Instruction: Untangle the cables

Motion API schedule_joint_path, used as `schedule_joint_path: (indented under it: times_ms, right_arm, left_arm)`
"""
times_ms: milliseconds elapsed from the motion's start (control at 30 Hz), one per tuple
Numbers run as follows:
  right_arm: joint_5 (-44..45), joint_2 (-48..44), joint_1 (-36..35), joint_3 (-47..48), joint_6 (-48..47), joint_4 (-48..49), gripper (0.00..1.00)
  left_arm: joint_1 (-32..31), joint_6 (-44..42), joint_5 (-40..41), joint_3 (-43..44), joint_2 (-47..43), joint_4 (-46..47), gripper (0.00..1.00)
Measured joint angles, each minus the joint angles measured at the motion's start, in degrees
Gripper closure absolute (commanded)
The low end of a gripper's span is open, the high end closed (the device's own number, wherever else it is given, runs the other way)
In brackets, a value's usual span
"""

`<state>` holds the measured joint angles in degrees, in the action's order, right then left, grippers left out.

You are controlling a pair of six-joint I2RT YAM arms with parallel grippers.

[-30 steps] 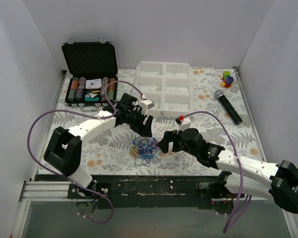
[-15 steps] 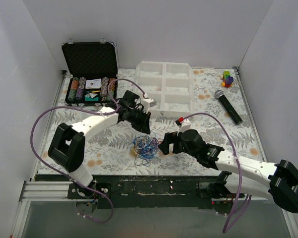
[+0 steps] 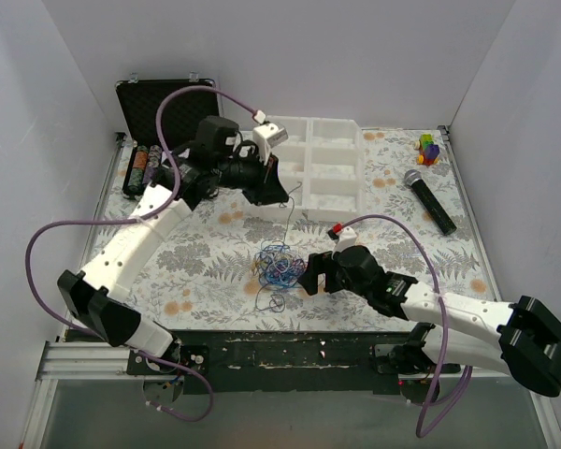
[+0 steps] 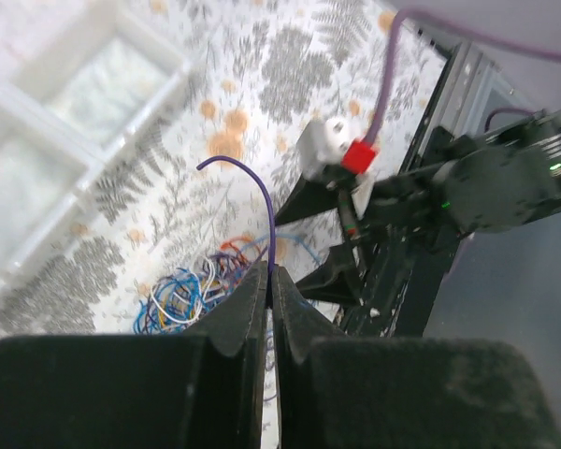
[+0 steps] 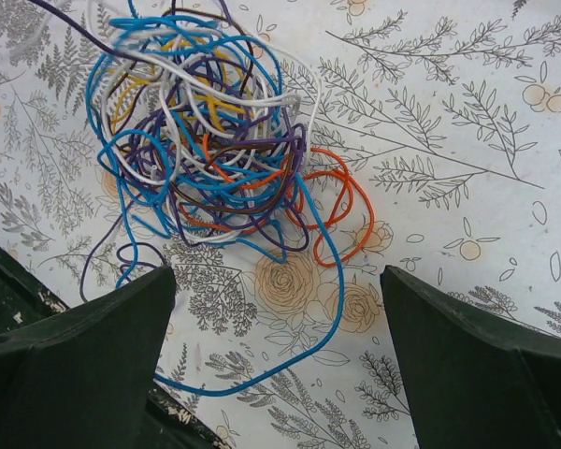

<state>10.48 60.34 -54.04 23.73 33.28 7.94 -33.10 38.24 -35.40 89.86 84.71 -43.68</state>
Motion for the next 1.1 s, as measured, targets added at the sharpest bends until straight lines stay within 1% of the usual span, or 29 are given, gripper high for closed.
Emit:
schedule_joint_path:
  times_ms: [167, 267, 367, 500, 567, 667, 700, 800, 867, 967, 1100]
  right_arm:
    - [0.0, 1.3, 0.0, 0.1, -0.5, -0.5, 0.00]
    - [0.0, 1.3, 0.0, 0.7, -1.6, -1.7, 0.00]
    - [0.1, 0.7, 0.0, 2.8, -3.3, -4.2, 0.00]
    - [0.1, -3.0, 0.0, 6.8, -6.1, -6.4, 0.00]
    - [0.0, -4.3, -0.2, 8.8, -7.6, -6.4, 0.00]
    - [0.0, -4.9, -1.2, 11.1, -10.6, -3.7, 0.00]
    - [0.0, -4.7, -1.6, 11.5, -11.5, -2.5, 0.10]
    - [-0.1, -2.7, -2.3, 12.9, -13.9, 0.6, 0.13]
    - [-0.9, 0.1, -2.2, 14.5, -14.4, 1.9, 0.15]
    - [-2.6, 4.4, -2.3, 16.8, -14.3, 2.7, 0.15]
    - [-4.0, 6.6, -3.0, 16.0, -13.5, 3.9, 0.15]
  left_arm:
    - [0.1, -3.0, -1.7, 15.0, -0.5, -6.7, 1.00]
    - [0.2, -5.0, -2.8, 19.6, -3.3, -9.0, 1.00]
    - [0.2, -6.2, -3.0, 20.0, -7.7, -10.0, 1.00]
    - [0.2, -6.8, -2.9, 19.1, -13.6, -9.6, 1.00]
    - [0.2, -6.8, -2.9, 18.3, -15.8, -9.0, 1.00]
    - [0.2, -6.7, -3.0, 17.5, -17.0, -7.8, 1.00]
    - [0.2, -6.7, -3.2, 17.1, -17.1, -7.5, 1.00]
    - [0.2, -6.5, -4.0, 16.0, -16.6, -6.9, 1.00]
    - [0.2, -6.2, -4.5, 15.1, -16.1, -6.5, 1.00]
    - [0.2, -5.8, -4.4, 14.5, -15.5, -5.8, 1.00]
    - [0.2, -5.6, -2.8, 14.5, -15.7, -3.7, 1.00]
